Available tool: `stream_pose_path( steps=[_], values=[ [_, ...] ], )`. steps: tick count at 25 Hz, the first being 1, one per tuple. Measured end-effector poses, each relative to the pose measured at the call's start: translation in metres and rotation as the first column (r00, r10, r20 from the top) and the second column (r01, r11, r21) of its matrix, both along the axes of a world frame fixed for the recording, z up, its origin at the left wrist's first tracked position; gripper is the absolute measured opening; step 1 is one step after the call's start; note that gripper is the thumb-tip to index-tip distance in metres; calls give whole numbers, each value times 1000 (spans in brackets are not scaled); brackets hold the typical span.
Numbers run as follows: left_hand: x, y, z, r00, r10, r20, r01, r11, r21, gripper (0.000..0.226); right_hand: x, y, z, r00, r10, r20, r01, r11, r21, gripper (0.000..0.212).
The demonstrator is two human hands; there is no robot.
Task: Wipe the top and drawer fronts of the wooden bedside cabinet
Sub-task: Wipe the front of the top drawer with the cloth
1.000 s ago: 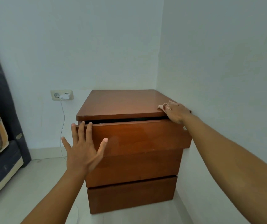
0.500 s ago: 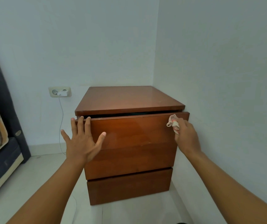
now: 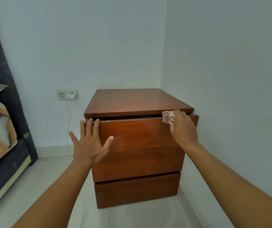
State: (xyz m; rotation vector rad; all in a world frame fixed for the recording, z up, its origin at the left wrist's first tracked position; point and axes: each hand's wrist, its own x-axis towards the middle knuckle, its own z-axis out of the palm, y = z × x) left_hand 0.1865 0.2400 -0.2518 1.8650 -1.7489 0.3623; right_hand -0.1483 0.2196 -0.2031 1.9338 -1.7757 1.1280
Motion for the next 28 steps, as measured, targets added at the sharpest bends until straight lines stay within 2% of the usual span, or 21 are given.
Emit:
stream_pose_path(
  steps=[3, 7, 9, 11, 15, 23, 28],
  values=[
    [-2, -1, -2, 1000, 17, 3, -17, 1000, 6, 96, 15, 11, -15, 969, 124, -214, -119, 992, 37, 32],
    [-11, 8, -18, 998, 28, -60, -30, 998, -47, 88, 40, 12, -49, 954, 100, -282, -45, 979, 197, 87],
    [-13, 11, -30, 998, 39, -48, -40, 999, -37, 86, 45, 6, -58, 945, 83, -316, -1, 968, 251, 100],
    [-10, 7, -33, 999, 44, -32, -44, 999, -6, 85, 48, 3, -59, 940, 80, -331, 19, 958, 287, 102],
    [2, -2, -24, 999, 51, -11, -50, 998, 36, 82, 52, -2, -51, 936, 109, -335, 2, 949, 314, 90],
    [20, -26, 7, 998, 54, 36, -62, 967, 247, 80, 74, -20, -25, 960, 78, -268, 29, 926, 375, 98],
    [23, -23, -15, 1000, 5, -21, -1, 976, 219, 79, 79, -18, -49, 974, 97, -207, -16, 932, 363, 86]
  ],
)
